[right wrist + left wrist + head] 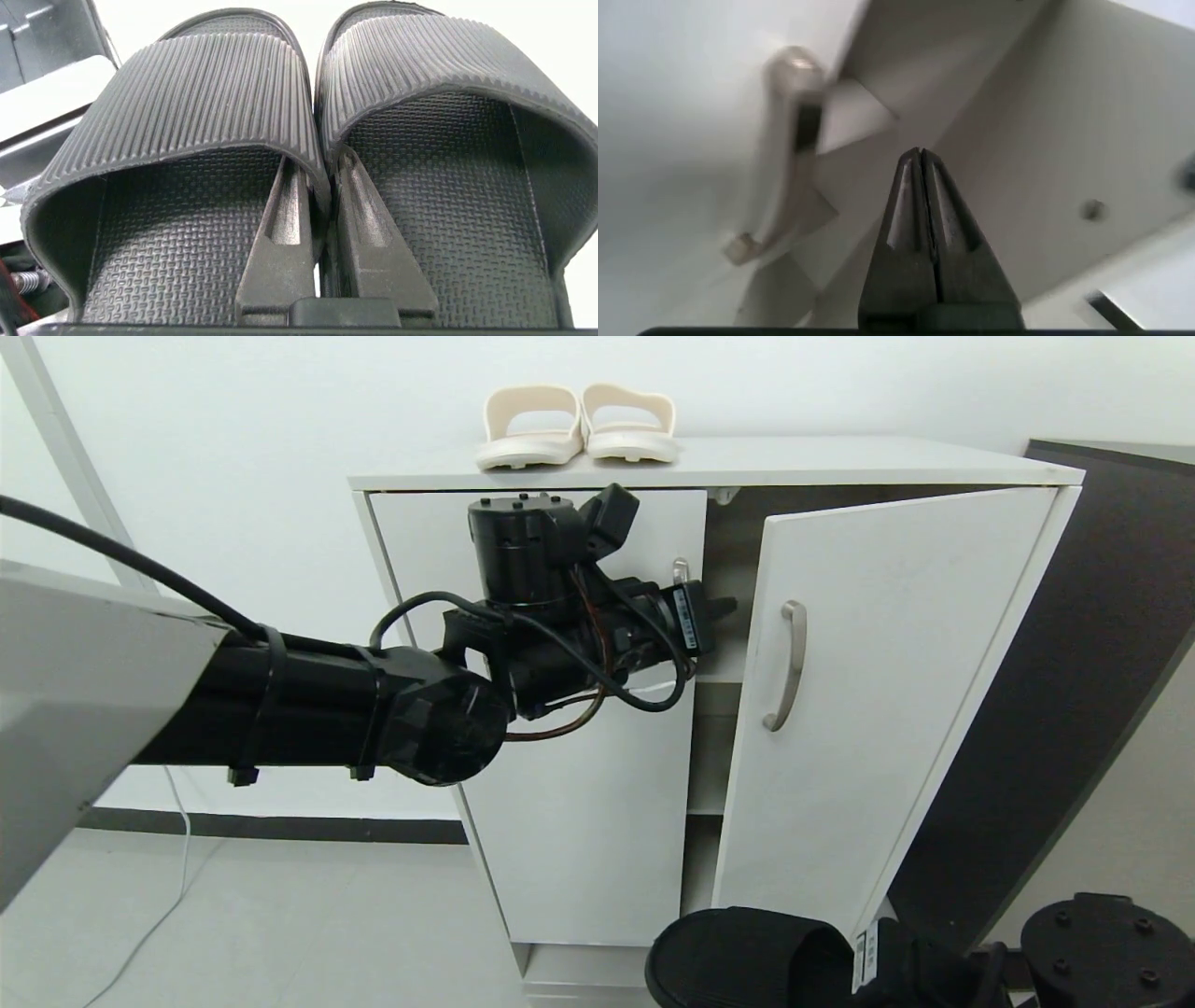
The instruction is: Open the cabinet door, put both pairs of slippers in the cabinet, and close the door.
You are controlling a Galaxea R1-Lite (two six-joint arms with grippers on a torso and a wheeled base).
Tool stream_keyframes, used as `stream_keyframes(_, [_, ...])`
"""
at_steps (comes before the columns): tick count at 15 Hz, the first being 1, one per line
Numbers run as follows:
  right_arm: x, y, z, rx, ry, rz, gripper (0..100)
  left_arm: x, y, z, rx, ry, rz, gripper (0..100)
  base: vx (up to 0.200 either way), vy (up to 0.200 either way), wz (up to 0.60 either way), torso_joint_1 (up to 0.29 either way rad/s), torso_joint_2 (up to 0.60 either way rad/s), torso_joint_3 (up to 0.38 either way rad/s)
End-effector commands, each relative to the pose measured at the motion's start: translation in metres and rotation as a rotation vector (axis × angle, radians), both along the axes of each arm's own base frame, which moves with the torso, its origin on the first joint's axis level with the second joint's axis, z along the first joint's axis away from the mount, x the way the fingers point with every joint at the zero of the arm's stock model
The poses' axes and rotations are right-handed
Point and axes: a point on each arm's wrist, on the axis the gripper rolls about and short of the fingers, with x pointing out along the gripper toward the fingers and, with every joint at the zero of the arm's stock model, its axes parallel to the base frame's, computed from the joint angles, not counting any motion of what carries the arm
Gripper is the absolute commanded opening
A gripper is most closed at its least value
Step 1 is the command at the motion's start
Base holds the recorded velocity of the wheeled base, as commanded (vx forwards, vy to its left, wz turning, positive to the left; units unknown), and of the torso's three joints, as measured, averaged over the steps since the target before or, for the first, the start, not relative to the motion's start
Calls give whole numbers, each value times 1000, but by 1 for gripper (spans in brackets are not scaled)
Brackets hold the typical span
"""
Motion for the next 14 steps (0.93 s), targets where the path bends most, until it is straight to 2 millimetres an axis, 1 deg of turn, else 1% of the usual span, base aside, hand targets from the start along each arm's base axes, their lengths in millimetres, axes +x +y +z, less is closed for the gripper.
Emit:
stream_keyframes(1, [0,0,-1,-5,4,0,0,7,-5,-7,3,10,25,0,0,0,0,0,0,0])
stream_keyframes(2, [0,1,-2,-6,5,2,0,8,-5,-8,0,13,31,0,0,0,0,0,0,0])
stream_keyframes(3, [0,1,-2,-7,6,3,0,7,-6,-7,-8,20,28,0,-200,0,0,2,2,7])
stream_keyframes(4, [-1,1,-2,-6,5,8,0,-3,-13,-4,-47,64,2,0,-200,0,0,2,2,7])
stream_keyframes(5, [-3,1,-1,-4,3,14,0,-11,-16,-3,-54,61,-9,0,-200,0,0,2,2,7])
stream_keyframes(9, [-6,0,-3,-11,9,26,0,-53,-50,-16,-71,15,-123,0,-200,0,0,-1,2,2])
stream_keyframes(10, [-6,0,-3,-10,8,26,0,-58,-54,-16,-82,4,-139,0,0,0,0,0,0,0])
stream_keyframes(14, [-6,0,-3,-10,8,26,0,-57,-51,-12,-92,-6,-132,0,0,0,0,0,0,0])
